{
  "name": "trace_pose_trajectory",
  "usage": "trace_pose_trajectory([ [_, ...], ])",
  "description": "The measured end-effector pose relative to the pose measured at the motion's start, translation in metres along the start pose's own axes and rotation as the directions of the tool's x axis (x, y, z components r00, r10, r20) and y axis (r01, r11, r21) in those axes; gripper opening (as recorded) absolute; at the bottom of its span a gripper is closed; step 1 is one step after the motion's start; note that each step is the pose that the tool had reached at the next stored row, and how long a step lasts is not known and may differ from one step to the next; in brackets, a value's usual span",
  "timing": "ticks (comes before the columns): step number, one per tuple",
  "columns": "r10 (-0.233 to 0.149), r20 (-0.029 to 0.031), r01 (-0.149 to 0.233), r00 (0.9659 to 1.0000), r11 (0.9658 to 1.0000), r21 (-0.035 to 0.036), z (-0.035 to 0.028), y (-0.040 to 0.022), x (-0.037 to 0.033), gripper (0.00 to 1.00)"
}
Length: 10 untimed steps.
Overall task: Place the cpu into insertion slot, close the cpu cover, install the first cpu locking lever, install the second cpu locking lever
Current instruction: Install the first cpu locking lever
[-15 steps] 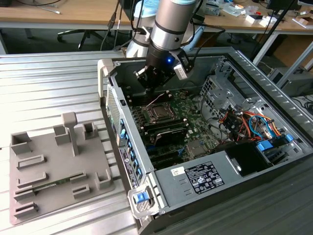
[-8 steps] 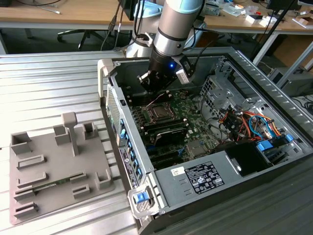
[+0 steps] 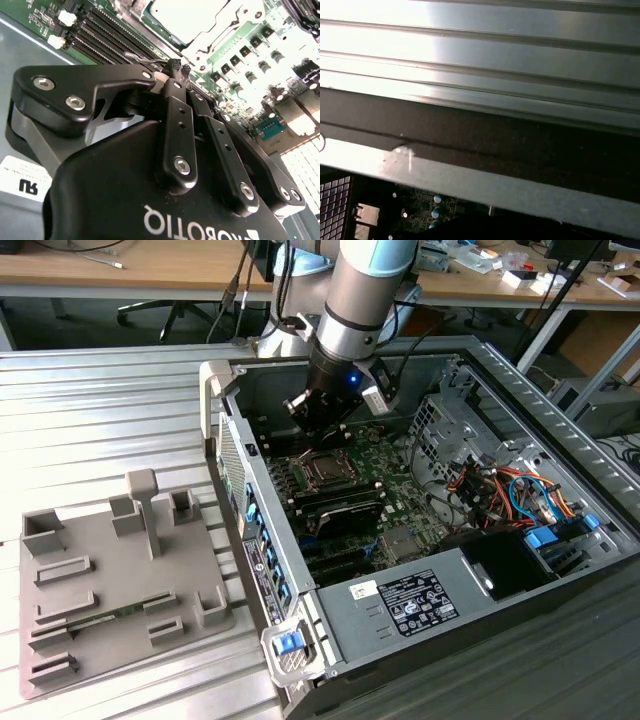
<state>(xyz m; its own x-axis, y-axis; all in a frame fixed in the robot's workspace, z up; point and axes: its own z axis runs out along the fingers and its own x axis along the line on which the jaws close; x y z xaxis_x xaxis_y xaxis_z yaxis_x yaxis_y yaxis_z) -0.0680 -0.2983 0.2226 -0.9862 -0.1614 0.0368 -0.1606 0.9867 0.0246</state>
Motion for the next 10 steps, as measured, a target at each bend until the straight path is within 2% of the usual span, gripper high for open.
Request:
trace_pose_trajectory([
  [3,0.0,-0.0002,0.0,1.0,1.0,0.0001,0.0043,-0.0006,-0.0032,0.11],
  [10,0.0,-0.0001,0.0,1.0,1.0,0.0001,0.0097,-0.0021,-0.0117,0.11],
])
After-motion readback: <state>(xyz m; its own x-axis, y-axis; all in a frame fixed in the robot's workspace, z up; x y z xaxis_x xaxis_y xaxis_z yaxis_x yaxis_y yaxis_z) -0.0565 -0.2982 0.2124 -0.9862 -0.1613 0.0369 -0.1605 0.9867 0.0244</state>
